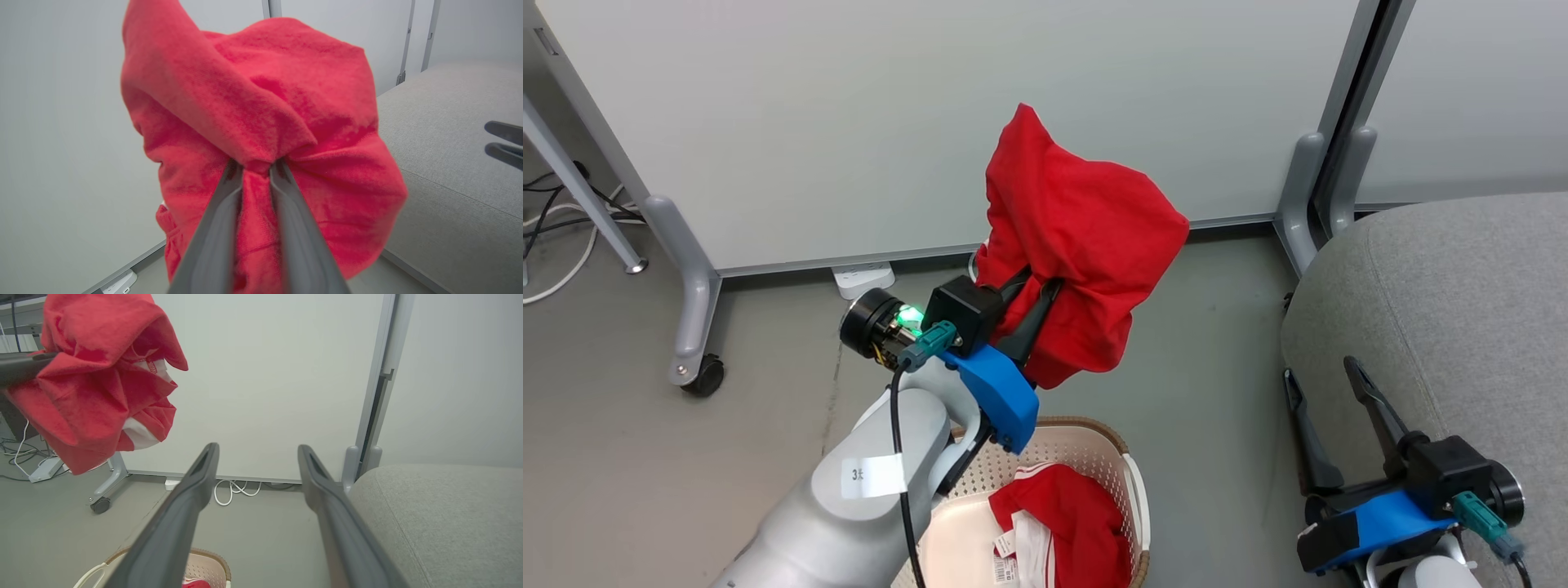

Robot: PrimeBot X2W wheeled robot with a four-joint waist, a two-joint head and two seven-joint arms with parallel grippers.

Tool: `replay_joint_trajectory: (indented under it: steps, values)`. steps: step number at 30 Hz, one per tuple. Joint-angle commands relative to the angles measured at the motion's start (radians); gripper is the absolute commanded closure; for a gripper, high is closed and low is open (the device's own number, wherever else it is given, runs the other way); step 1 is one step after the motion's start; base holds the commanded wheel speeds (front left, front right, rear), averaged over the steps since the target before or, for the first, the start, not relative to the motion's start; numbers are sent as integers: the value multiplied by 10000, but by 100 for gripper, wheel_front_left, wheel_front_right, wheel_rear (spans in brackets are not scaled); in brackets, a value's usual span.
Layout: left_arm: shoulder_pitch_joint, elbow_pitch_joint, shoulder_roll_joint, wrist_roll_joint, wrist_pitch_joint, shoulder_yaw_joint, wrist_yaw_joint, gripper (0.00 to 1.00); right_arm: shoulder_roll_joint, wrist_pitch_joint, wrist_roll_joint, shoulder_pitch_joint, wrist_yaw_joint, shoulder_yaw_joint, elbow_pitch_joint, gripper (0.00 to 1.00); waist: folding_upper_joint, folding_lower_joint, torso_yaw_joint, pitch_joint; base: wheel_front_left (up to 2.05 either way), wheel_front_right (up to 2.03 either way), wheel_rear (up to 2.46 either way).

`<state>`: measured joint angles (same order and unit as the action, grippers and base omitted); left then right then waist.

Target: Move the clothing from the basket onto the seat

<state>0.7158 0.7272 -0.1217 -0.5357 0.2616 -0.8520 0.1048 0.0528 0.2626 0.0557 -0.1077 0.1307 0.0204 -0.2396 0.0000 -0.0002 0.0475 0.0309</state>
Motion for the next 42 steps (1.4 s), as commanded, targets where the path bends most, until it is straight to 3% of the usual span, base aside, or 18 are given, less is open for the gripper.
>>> replay_joint_trajectory:
  steps: [1,10,25,42]
  values:
    - [-122,-12,8,77,50,79,43,100,-3,35,65,194,1,33,-24,0,0,2,40,-90,0,0,0]
    - [-130,-25,73,224,50,205,119,100,19,35,67,8,1,683,17,0,0,2,107,-120,0,0,0]
    - [231,12,267,459,50,255,187,100,251,36,245,-1447,1,3144,-580,0,0,2,351,336,0,0,0]
    - [661,-76,578,639,50,83,263,100,33,35,75,-3833,1,3726,-2561,0,0,2,696,1036,0,0,0]
